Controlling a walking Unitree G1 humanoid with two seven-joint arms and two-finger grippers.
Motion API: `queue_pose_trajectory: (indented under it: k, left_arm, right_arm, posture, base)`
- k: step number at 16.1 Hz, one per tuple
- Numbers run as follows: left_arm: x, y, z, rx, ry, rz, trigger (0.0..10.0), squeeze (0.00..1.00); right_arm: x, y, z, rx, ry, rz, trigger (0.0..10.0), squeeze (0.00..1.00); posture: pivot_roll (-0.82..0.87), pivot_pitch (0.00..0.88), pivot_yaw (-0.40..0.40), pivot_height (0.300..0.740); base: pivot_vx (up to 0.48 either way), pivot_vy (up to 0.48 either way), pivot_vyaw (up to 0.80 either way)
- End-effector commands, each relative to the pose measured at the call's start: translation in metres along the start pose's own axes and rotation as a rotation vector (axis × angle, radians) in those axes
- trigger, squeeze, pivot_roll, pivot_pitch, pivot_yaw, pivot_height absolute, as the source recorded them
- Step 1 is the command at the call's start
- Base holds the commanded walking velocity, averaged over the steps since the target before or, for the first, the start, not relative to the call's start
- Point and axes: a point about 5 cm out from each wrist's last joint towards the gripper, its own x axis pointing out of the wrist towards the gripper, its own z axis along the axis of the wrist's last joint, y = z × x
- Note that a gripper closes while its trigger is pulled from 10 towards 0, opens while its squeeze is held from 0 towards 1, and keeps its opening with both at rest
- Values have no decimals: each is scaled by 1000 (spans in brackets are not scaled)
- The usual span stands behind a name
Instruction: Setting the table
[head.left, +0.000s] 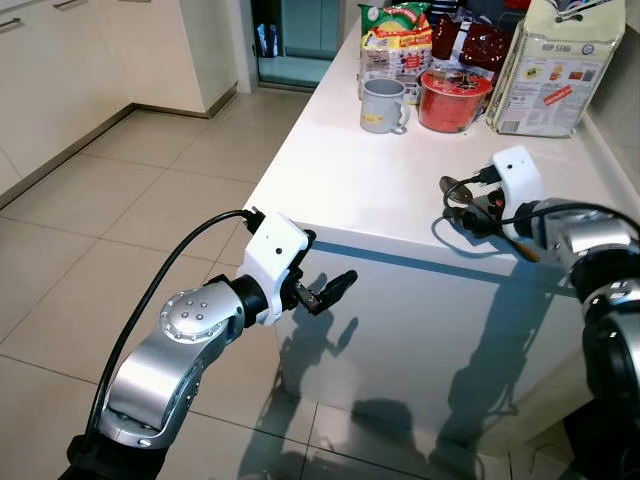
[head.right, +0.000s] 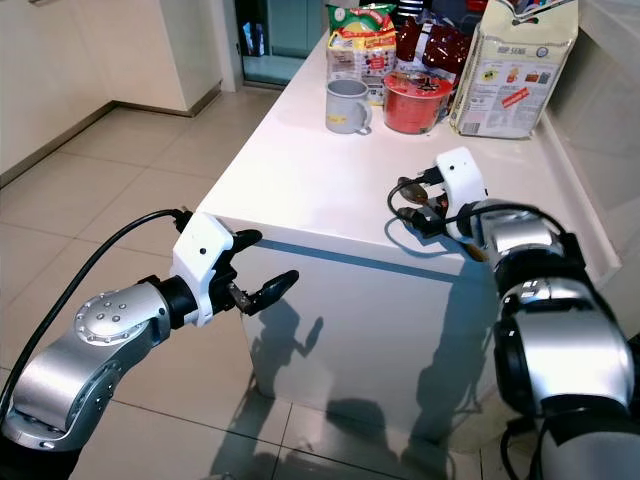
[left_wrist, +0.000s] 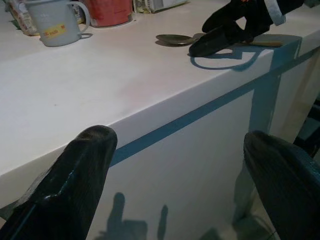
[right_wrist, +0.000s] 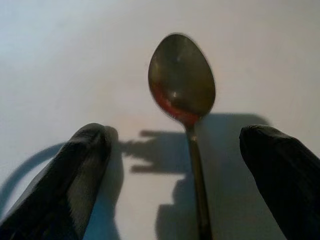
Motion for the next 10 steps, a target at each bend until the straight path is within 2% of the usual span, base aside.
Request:
queue_pose_trajectory:
  k: [1,2,3,4,6,10]
  left_arm:
    - [-1,-3,4,15,-2,-29,10000,0]
    - [-1,-3,4,14,-1,-30,10000,0]
    - [-1,-2,5,15,3,-33,10000,0]
    - [-1,-2,5,15,3,-34,10000,0]
    - [0,-2,5,16,2,-34,10000,0]
    - [2,-2,5,15,0,-31,10000,0]
  right_arm:
    - [-1,-1,-15,49,85,33,10000,0]
    - [-1,-1,-16,55,91,36,8314,0]
    - [-2,-1,-18,63,104,42,1765,0]
    - [-2,-2,-19,41,116,39,0,0]
    - [-4,-3,-18,-1,142,39,0,0]
    - [-5,-5,-19,0,152,34,0,0]
  posture:
    - [24,0,26,740]
    - [24,0,27,740]
    - [25,0,27,740]
    - [23,0,28,740]
    - [22,0,26,740]
    - [23,0,21,740]
  base:
    - [0,0,0]
    - [0,0,0]
    - [0,0,0]
    - [0,0,0]
    - [0,0,0]
    - [0,0,0]
